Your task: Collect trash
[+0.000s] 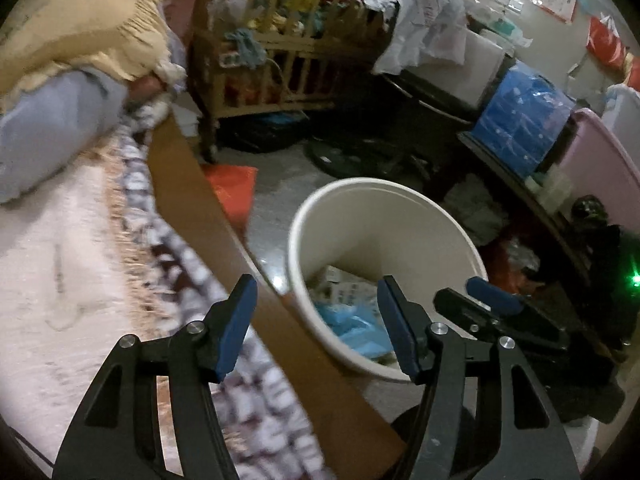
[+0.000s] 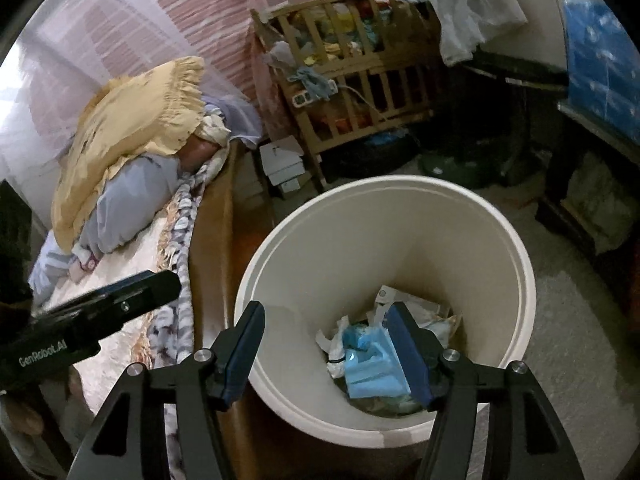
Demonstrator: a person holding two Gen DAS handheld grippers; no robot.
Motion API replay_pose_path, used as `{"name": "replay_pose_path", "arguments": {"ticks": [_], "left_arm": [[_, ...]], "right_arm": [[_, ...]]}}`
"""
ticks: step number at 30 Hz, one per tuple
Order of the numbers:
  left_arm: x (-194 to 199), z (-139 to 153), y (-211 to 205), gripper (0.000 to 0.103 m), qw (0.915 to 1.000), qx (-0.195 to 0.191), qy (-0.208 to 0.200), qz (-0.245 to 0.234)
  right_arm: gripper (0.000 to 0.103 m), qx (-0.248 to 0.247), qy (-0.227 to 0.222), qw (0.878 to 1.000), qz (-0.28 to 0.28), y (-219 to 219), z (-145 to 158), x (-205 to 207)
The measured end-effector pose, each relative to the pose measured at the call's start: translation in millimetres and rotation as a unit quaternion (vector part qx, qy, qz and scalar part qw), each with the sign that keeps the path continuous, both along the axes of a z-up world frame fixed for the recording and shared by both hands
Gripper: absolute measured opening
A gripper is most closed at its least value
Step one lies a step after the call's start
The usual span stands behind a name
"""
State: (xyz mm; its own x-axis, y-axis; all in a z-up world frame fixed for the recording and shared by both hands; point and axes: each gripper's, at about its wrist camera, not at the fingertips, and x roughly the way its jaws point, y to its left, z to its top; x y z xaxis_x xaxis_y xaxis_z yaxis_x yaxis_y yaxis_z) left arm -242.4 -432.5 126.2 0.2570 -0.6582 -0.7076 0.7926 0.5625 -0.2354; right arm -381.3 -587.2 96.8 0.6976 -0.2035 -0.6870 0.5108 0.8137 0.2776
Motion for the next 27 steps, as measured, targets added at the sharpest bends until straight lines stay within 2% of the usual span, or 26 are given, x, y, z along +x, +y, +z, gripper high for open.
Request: {"name": "replay_pose_path", "arguments": {"ticks": [4, 10, 19, 22, 27], "left_arm": [[-1, 9, 20, 0.061, 0.9996, -0.012, -0.015, 0.02], [-15, 25, 46, 0.061, 0.9964, -0.008, -0.07, 0.047], [-26, 44, 76, 0.061, 0.992, -0.028, -0.098, 0.073], [-30, 49, 82, 0.061, 0.9903, -0.032, -0.109, 0.08], [-39, 58, 90, 0.061, 0.9871, -0.037, -0.13, 0.086]], "right_arm": [[0.061, -0.036, -0.002, 0.999, 0.007, 19, 14, 0], [0.062, -0.082, -0.019, 0.996, 0.008, 44, 37, -5], [0.062, -0.109, -0.036, 0.993, 0.015, 70, 58, -12], [0.068, -0.115, -0.042, 0.992, 0.017, 77, 65, -13], [0.069, -0.124, -0.052, 0.991, 0.021, 85, 73, -15]]}}
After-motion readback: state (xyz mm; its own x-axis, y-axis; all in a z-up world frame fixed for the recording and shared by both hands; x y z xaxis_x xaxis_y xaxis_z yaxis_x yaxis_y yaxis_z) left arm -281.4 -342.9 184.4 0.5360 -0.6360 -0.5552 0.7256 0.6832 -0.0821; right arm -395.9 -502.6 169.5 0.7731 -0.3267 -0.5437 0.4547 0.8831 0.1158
